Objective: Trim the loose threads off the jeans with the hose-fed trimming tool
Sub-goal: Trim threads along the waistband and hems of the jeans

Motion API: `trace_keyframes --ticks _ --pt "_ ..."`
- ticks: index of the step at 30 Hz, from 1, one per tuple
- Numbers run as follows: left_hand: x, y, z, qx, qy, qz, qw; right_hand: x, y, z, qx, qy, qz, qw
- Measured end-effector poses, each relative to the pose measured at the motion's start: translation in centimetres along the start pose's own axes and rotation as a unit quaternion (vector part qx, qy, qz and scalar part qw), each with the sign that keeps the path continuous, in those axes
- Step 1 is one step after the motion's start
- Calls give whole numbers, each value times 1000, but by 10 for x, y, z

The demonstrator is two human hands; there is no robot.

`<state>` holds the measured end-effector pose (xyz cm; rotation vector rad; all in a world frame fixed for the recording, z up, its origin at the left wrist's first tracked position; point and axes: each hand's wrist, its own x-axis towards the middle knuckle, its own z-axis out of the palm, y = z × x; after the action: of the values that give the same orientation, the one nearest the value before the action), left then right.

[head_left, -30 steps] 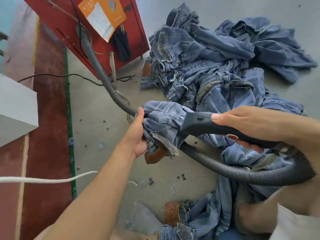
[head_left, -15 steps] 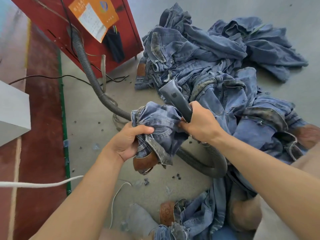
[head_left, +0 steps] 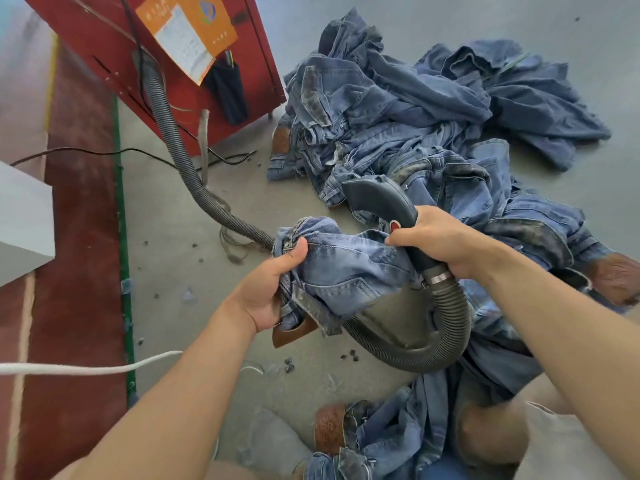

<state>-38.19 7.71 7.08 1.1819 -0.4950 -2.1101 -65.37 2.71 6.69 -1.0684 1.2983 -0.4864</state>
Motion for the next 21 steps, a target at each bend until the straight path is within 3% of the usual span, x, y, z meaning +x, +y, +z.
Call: trace_keyframes --ticks 2,6,10,15,18,21 --pt "-2 -1 2 -12 -5 23 1000 2 -1 3 -10 20 0 1000" --pt "-6 7 -1 -41 5 63 997 -10 -9 -3 -141 116 -76 980" --pt "-4 13 -5 -59 11 79 995 -54 -37 -21 -202 78 -144 966" --pt "-1 17 -3 -62 15 77 995 -83 -50 -4 -299 -5 -134 945" --pt "-4 15 -2 -58 12 75 995 -73 -43 18 -380 22 -142 914" --pt "-6 16 -3 -47 18 80 995 -66 -44 31 -359 54 -160 918"
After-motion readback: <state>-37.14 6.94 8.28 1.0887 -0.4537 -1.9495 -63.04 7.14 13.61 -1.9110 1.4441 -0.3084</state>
